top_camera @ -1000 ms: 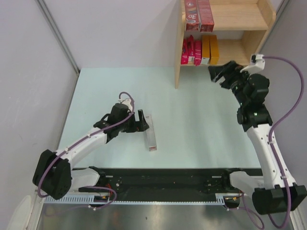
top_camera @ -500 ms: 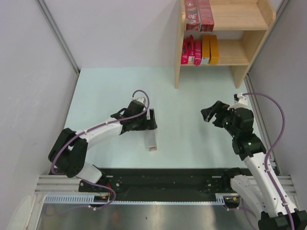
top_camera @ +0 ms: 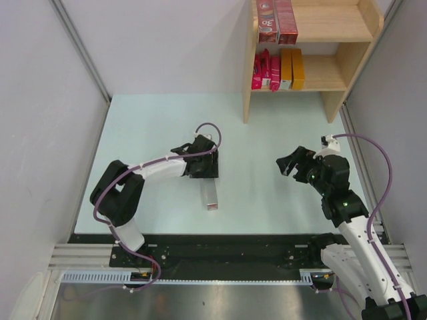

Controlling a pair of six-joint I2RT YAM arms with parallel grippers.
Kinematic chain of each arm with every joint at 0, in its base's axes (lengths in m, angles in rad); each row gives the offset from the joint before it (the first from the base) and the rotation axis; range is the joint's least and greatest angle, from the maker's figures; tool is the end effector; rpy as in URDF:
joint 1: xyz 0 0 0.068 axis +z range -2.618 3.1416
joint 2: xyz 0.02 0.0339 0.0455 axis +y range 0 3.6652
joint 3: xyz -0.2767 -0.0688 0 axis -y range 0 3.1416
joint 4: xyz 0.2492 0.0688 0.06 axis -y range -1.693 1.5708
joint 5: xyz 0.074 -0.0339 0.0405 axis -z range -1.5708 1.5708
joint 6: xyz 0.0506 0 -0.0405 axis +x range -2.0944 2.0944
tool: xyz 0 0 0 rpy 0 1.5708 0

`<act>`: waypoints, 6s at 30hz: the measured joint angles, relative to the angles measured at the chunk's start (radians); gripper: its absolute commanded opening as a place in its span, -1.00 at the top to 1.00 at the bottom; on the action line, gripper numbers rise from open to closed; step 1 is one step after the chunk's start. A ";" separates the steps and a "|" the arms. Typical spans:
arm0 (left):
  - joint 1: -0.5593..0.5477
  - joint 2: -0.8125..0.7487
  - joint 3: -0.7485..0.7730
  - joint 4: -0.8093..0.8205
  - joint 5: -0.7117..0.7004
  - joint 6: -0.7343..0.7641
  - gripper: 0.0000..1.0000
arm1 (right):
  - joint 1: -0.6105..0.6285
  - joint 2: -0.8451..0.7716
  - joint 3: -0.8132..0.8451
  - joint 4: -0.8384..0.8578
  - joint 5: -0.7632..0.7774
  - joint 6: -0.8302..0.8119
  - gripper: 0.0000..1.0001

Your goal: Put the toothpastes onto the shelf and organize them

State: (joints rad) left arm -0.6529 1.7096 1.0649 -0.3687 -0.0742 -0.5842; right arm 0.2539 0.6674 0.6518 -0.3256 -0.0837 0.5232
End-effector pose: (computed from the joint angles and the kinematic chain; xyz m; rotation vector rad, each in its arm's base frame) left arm 0.2877 -0.2153 0.1801 0.0622 2.6225 -0.3559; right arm 0.1635 0.0468 0.2992 0.2053 1.9465 0.5992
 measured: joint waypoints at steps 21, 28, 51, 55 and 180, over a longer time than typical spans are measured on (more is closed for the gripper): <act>-0.006 -0.032 0.021 -0.015 0.071 0.036 0.14 | 0.035 0.000 -0.016 0.010 -0.009 0.010 -0.83; 0.025 -0.175 -0.037 0.100 0.220 0.040 0.14 | 0.058 0.003 -0.016 0.040 -0.037 0.032 -0.83; 0.402 -0.421 -0.451 1.159 0.973 -0.505 0.18 | 0.510 0.315 -0.016 0.460 -0.179 0.132 -0.88; 0.434 -0.374 -0.478 1.450 1.028 -0.728 0.24 | 0.551 0.343 -0.016 0.521 -0.187 0.141 -0.88; 0.362 -0.705 -0.284 0.043 0.167 0.160 -0.99 | 0.176 0.993 1.654 -0.291 -0.031 -0.249 0.55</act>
State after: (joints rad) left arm -0.2909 1.0046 0.7811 -0.3256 0.0933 -0.4244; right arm 0.4297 1.6600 2.3062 -0.6167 -0.1150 0.2737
